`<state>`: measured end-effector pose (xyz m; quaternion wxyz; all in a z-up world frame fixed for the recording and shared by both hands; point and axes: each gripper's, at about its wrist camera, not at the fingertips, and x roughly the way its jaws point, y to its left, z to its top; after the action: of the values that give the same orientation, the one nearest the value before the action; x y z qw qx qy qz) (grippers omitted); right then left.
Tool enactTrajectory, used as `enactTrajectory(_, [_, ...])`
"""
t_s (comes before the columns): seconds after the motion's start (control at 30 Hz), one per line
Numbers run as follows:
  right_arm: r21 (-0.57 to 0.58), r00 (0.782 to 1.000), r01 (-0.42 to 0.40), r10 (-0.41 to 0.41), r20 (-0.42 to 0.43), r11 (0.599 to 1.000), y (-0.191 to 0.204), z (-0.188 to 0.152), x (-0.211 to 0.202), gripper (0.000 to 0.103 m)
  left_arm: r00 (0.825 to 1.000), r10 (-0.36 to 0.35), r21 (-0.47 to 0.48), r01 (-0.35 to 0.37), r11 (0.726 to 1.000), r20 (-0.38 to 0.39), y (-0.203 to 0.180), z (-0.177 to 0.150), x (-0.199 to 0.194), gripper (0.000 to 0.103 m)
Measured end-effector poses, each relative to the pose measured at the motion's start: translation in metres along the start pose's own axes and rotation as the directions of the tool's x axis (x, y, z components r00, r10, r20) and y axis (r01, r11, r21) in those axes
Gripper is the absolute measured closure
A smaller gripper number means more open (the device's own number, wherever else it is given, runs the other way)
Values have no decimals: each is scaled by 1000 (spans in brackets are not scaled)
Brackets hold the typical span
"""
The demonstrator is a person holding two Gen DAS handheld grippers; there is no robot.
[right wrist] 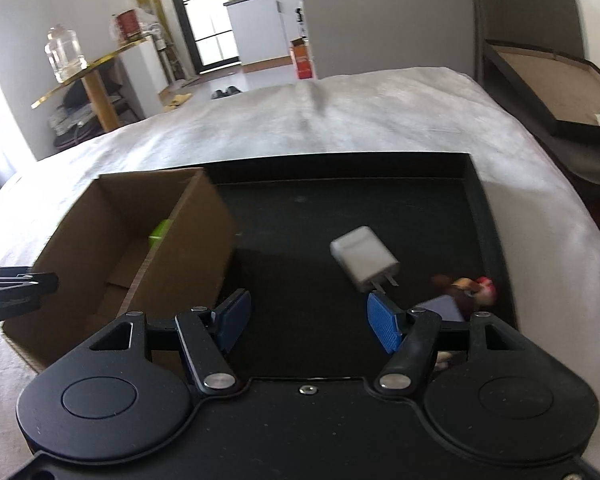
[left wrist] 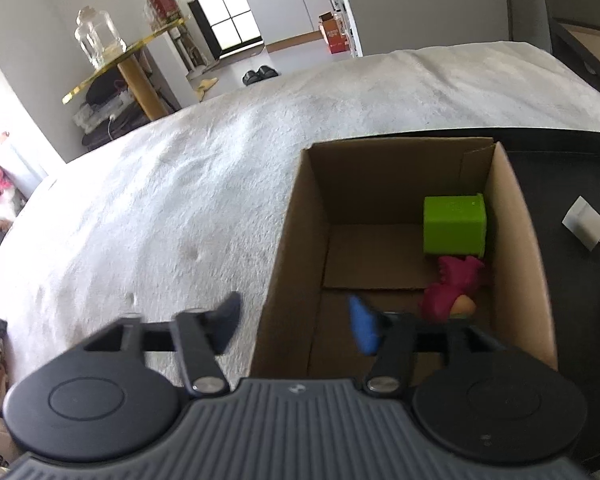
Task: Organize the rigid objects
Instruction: 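Lower the right gripper onto the lavender block figure and close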
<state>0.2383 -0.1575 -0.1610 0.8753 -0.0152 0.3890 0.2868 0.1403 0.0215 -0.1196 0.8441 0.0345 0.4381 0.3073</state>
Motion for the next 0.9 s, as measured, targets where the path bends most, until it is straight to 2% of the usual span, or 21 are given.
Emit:
enactTrajectory(0.03, [-7, 1000, 12, -12, 1, 1000, -3, -1, 0, 37, 1000, 2, 15, -2, 1000, 8, -3, 1, -1, 27])
enactTrajectory(0.2, [-23, 999, 52, -52, 8, 998, -15, -5, -1, 30, 1000, -6, 50, 6, 999, 12, -15, 3, -3, 20])
enactTrajectory(0.4, [-5, 996, 87, -87, -18, 996, -34, -12, 4, 25, 1000, 7, 81, -8, 997, 12, -26, 4, -4, 18])
enactTrajectory(0.77, [13, 994, 101, -101, -34, 995, -48, -23, 16, 25, 1000, 25, 121, -25, 992, 5, -40, 8, -3, 18])
enactTrajectory(0.8, [12, 995, 100, -100, -27, 995, -49, -24, 16, 26, 1000, 27, 122, -27, 992, 5, -41, 8, -3, 18])
enactTrajectory(0.87, [7, 994, 105, -105, -25, 994, -51, -25, 16, 53, 1000, 29, 125, -30, 992, 4, -43, 9, -3, 18])
enactTrajectory(0.9, [0, 994, 102, -102, -28, 995, -50, -25, 16, 57, 1000, 31, 126, -31, 992, 3, -44, 9, -3, 18])
